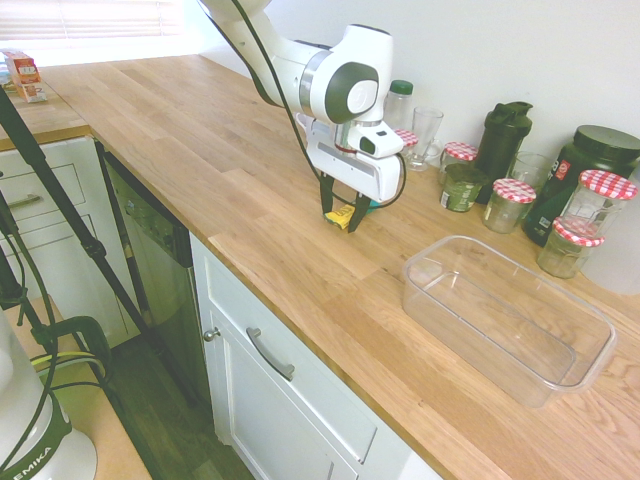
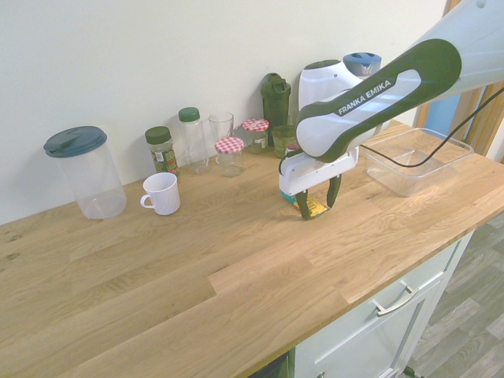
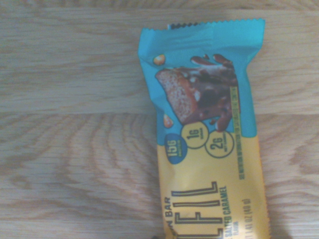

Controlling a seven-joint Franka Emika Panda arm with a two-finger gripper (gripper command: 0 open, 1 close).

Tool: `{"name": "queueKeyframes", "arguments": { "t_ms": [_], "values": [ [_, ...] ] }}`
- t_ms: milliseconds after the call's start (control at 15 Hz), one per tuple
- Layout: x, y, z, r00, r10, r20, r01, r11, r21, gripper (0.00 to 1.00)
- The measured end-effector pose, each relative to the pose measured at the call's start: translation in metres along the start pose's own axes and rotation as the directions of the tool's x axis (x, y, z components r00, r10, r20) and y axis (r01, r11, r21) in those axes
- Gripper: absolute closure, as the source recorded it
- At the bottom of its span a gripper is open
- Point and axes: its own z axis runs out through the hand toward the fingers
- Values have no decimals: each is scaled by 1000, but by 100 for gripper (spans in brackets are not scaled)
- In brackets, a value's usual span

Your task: Put the protein bar into the container

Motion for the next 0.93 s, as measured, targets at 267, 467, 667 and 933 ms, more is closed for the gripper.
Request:
{"name": "queueKeyframes", "arguments": {
  "t_ms": [267, 467, 667, 933],
  "values": [
    [2, 1, 0, 1000, 1, 1, -1, 1000, 1, 100],
    [3, 1, 0, 1000, 1, 0, -1, 1000, 2, 100],
    [7, 3, -2, 1000, 2, -7, -2, 1000, 4, 100],
    [25, 21, -35, 999, 34, -36, -32, 998, 50, 100]
  ]
}}
